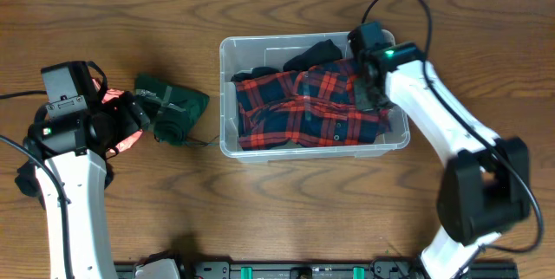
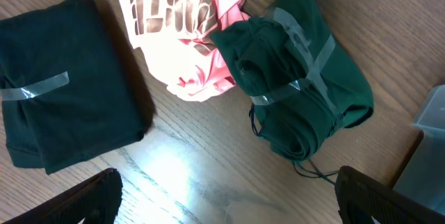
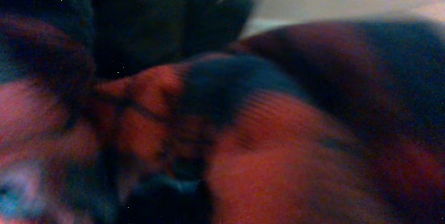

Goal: Pack container

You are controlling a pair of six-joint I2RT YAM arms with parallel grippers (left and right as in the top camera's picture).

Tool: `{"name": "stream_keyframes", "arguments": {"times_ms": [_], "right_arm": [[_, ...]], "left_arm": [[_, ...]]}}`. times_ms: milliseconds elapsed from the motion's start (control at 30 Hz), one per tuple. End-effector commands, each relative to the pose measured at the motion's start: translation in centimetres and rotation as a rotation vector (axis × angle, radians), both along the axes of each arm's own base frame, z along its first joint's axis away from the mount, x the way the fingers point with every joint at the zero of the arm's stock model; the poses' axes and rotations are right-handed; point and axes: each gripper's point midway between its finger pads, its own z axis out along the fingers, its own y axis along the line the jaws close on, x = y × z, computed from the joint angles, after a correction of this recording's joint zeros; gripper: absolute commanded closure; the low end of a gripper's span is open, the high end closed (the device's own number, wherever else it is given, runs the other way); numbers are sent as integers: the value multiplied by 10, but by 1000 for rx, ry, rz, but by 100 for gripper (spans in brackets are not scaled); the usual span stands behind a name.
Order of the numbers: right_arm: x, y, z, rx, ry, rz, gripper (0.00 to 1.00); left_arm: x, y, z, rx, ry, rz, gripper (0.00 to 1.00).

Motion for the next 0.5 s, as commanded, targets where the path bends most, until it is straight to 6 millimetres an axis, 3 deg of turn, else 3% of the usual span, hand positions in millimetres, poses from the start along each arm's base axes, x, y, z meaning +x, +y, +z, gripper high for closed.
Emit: {"name": "stream_keyframes", "arguments": {"times_ms": [0,133,233,333,467], "right_arm": [[-10,-5,-35,-28,92,-20,99],[-9,-4,-45,-34,108,-18,99],[-2,1,-31,-21,68,-4,99],[8,8,2,6,-13,15,99],[21,14,75,69,-203,35,91]], "left_arm": [[2,3,6,4,-14,14,2],[2,3,6,4,-13,14,2],[2,3,6,4,-14,14,2],[2,3,6,4,-13,14,2],[2,3,6,4,-13,14,2]]}}
